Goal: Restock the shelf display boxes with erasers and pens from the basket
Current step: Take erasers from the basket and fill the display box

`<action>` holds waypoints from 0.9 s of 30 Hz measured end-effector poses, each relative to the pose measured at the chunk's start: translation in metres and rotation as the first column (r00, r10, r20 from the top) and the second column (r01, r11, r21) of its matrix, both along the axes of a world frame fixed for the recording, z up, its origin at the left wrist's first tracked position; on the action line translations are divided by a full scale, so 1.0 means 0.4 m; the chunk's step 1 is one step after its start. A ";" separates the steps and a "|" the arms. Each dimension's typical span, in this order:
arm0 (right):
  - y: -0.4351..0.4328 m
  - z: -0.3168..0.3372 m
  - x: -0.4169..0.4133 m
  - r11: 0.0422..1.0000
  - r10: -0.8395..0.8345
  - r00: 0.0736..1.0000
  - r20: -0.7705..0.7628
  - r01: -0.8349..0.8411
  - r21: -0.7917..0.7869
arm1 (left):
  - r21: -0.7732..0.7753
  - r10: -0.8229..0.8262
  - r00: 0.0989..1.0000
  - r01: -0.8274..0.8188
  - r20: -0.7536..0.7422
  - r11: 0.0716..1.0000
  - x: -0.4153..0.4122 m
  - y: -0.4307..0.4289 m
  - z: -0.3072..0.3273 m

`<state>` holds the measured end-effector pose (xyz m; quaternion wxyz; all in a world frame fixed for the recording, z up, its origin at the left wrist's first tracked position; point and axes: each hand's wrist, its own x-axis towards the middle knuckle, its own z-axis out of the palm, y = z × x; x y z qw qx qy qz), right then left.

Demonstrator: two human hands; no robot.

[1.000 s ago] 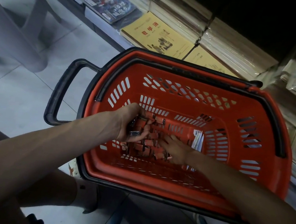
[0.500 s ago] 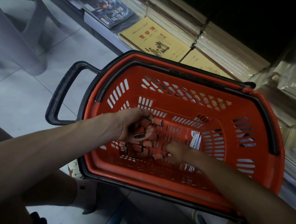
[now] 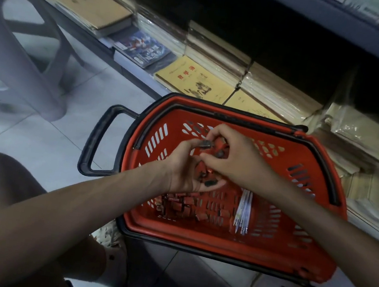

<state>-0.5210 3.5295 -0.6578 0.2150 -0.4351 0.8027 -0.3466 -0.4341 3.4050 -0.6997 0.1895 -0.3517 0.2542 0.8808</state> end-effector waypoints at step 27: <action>0.161 -0.388 -0.125 0.895 -0.046 0.978 0.203 -0.050 0.442 | 0.008 0.237 0.967 -0.238 -0.089 0.971 -0.016 -0.029 0.003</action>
